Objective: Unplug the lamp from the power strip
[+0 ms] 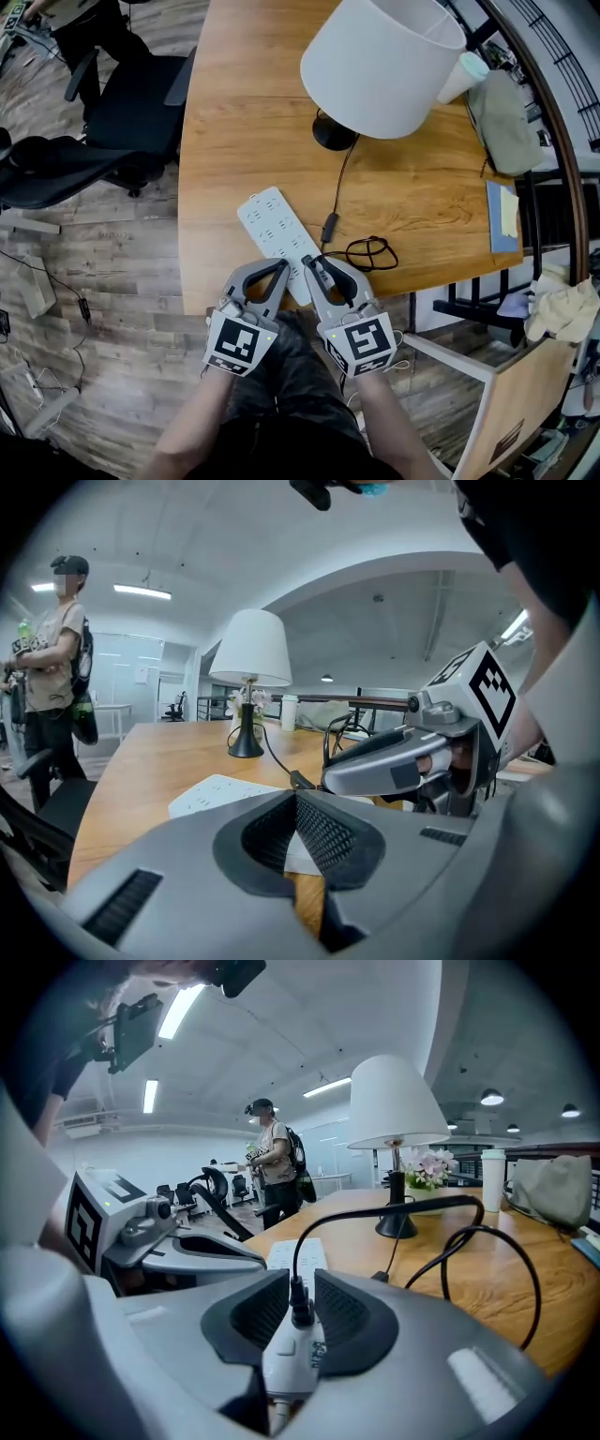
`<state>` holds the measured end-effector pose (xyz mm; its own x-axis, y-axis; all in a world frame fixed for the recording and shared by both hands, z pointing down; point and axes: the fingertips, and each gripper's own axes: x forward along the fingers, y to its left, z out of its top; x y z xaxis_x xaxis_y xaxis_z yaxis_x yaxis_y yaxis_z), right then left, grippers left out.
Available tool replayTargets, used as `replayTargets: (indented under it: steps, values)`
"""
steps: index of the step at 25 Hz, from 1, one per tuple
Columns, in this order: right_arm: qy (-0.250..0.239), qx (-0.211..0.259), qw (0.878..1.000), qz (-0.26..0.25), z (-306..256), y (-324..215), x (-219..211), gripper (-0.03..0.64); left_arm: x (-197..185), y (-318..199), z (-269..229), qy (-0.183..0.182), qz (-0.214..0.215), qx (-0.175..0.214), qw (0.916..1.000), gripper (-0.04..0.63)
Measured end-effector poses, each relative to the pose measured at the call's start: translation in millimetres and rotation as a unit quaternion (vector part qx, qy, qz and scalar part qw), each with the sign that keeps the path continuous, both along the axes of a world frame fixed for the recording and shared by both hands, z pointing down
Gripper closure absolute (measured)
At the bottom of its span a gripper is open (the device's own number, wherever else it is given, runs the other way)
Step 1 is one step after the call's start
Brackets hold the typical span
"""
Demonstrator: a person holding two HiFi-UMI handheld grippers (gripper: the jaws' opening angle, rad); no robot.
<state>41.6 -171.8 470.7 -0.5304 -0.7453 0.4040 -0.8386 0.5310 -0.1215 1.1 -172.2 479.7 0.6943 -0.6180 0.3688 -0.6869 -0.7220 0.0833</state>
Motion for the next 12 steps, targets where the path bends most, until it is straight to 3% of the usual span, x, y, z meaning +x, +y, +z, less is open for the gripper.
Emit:
replayTargets:
  steps: [5,12]
  values:
    - [0.034,-0.016,0.999,-0.014,12,2,-1,0.540,9,4,14,-0.038,0.018,-0.015,0.9990,0.597]
    - [0.025,-0.025,0.999,0.006,12,0,-1,0.546,13,4,23,-0.052,0.025,-0.033,0.9978,0.597]
